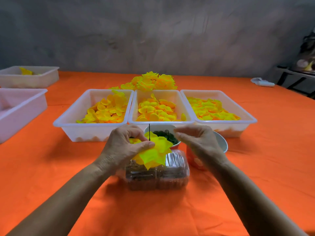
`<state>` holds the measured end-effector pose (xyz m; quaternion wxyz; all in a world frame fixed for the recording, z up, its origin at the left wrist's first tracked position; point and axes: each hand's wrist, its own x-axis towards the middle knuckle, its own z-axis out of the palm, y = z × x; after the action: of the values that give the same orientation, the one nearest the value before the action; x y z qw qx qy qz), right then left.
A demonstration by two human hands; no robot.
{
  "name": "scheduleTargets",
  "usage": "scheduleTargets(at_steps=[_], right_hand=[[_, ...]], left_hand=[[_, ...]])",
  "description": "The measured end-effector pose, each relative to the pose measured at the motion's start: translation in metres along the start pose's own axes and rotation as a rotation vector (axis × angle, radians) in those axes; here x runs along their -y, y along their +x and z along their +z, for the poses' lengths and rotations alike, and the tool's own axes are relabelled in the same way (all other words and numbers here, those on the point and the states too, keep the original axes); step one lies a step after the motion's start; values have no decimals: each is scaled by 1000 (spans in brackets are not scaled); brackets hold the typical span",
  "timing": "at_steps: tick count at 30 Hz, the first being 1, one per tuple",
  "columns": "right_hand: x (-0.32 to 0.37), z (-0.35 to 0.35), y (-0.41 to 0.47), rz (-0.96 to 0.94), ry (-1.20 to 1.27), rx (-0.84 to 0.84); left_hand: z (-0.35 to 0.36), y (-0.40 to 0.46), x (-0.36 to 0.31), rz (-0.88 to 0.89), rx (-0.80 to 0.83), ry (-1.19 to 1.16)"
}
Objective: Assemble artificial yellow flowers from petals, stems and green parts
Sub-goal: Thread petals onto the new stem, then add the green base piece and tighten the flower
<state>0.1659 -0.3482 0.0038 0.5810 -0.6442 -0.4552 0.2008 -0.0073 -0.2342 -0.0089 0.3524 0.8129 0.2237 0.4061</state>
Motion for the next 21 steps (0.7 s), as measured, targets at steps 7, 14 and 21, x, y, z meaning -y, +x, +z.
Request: scheduleTargets(at_steps=[7, 14, 21], right_hand=[[-18, -61, 24, 274, -692, -31], [-34, -48, 32, 307, -1104, 197], [-40, -51, 37, 283, -1014, 129]], left_hand=[[1, 2, 2, -47, 73, 4], [-2, 2, 0, -96, 97, -16], [-2, 2, -4, -139, 102, -37]])
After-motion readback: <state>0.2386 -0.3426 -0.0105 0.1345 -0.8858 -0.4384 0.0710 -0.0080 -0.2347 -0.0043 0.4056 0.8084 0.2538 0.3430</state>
